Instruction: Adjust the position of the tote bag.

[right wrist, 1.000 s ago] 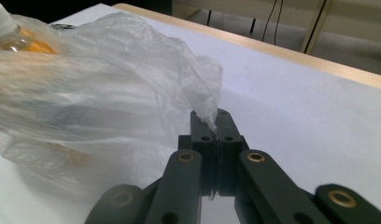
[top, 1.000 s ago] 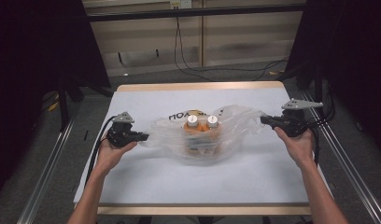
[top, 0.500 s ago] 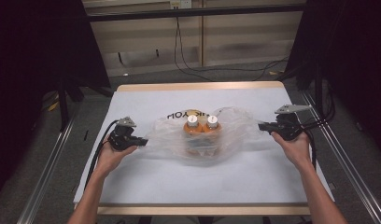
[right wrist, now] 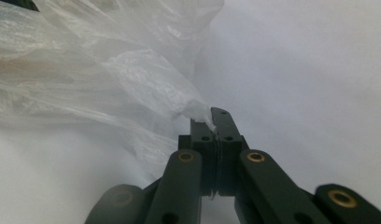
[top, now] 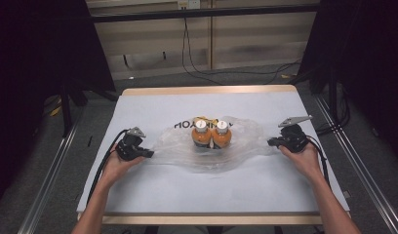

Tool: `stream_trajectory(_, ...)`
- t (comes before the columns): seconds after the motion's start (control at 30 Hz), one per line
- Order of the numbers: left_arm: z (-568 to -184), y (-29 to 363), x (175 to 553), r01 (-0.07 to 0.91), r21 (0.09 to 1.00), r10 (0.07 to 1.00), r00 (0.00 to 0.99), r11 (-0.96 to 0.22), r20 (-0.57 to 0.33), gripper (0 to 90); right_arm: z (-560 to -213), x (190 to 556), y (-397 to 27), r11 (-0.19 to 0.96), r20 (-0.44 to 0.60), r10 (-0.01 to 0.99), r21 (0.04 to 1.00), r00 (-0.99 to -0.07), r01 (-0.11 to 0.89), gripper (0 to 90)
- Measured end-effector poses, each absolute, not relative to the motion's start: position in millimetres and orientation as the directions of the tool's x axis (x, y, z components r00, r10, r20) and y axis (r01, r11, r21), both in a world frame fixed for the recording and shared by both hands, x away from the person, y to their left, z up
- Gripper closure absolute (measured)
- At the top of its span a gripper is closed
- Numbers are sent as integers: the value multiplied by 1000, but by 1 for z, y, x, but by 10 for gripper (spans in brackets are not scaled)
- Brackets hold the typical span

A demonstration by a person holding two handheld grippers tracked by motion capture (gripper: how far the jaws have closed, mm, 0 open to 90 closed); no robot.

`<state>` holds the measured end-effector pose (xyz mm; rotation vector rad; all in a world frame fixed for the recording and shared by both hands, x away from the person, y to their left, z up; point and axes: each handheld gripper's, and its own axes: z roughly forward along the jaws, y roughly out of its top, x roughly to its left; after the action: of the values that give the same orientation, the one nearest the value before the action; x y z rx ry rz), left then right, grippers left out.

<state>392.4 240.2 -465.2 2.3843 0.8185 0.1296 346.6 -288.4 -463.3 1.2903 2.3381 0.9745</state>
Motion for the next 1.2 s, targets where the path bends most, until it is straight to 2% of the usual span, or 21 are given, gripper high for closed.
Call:
stream_trajectory(0.2,-469,245,391,519,594,583,806,-614,-102,889,-476,348,-286,394,57,825,656,-563,643,892)
stream_trajectory(0.3,-469,245,389,516,596,587,804,-615,-91,889,-480,347,-290,364,86,828,669,-554,648,891)
stream_trajectory(0.4,-469,245,388,517,600,584,805,-611,-99,867,-480,344,-287,382,50,830,676,-556,631,880)
stream_trajectory(0.5,-468,249,387,515,617,582,805,-595,-111,763,-480,343,-285,395,30,826,681,-563,616,780)
stream_trajectory(0.53,-467,250,387,516,632,583,803,-578,-123,702,-479,341,-285,392,34,828,679,-560,621,741)
stream_trajectory(0.6,-462,253,385,504,668,582,803,-548,-129,657,-478,341,-285,389,44,819,690,-572,610,693)
stream_trajectory(0.7,-454,258,383,490,711,580,802,-504,-142,541,-470,338,-285,362,59,813,728,-579,582,583)
stream_trajectory(0.87,-442,262,379,467,760,596,792,-452,-132,418,-452,332,-290,307,78,816,781,-573,543,388)
stream_trajectory(0.93,-436,265,379,467,771,609,782,-434,-131,331,-445,329,-292,281,89,814,804,-574,523,354)
stream_trajectory(1.2,-415,272,370,414,834,593,794,-365,-134,303,-417,320,-293,226,101,799,863,-593,452,280)
